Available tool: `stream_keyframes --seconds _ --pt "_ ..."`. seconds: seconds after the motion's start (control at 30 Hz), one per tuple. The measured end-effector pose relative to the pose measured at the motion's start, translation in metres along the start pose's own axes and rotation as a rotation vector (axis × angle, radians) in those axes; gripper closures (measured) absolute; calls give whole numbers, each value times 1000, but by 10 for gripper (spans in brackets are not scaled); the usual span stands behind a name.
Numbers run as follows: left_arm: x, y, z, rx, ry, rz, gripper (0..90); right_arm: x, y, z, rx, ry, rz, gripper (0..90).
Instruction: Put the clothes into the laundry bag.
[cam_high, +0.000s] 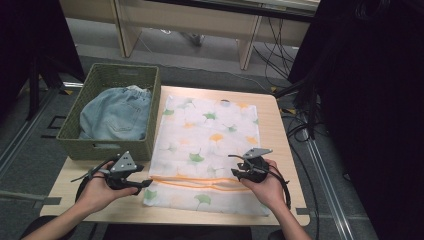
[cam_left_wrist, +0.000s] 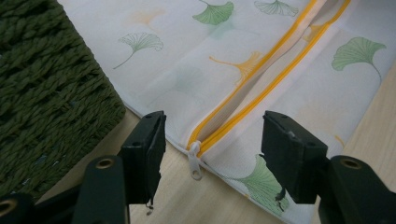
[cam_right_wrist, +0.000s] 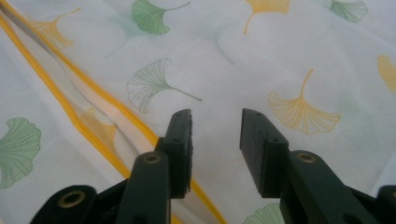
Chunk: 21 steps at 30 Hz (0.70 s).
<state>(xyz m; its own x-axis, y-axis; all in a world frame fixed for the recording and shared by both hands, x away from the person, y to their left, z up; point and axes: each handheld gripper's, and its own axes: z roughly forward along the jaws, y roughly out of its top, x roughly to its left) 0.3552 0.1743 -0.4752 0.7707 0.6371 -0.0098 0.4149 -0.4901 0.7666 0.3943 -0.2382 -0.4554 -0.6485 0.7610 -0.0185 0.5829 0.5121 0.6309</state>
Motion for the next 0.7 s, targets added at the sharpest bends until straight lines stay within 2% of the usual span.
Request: stream_keyframes --seconds 0.1,0.17,0.3,0.37,0.4,0.57,0.67,0.7 --pt "0 0 1 5 7 3 401 0 1 2 1 -1 -71 671" --pt "0 0 2 4 9 2 401 2 1 2 9 0 -52 671" --pt "0 1 1 -2 22 4 401 4 4 4 16 3 -84 677" --pt "1 1 2 -5 27 9 402 6 4 5 23 5 -81 678" --pt "1 2 2 -3 31 12 402 9 6 7 23 23 -125 679" --pt "1 2 4 -2 39 12 404 19 9 12 45 46 -163 653" --pt "1 2 4 -6 44 8 405 23 13 18 60 59 -236 594" --pt "1 1 3 -7 46 8 406 24 13 21 66 72 -247 559"
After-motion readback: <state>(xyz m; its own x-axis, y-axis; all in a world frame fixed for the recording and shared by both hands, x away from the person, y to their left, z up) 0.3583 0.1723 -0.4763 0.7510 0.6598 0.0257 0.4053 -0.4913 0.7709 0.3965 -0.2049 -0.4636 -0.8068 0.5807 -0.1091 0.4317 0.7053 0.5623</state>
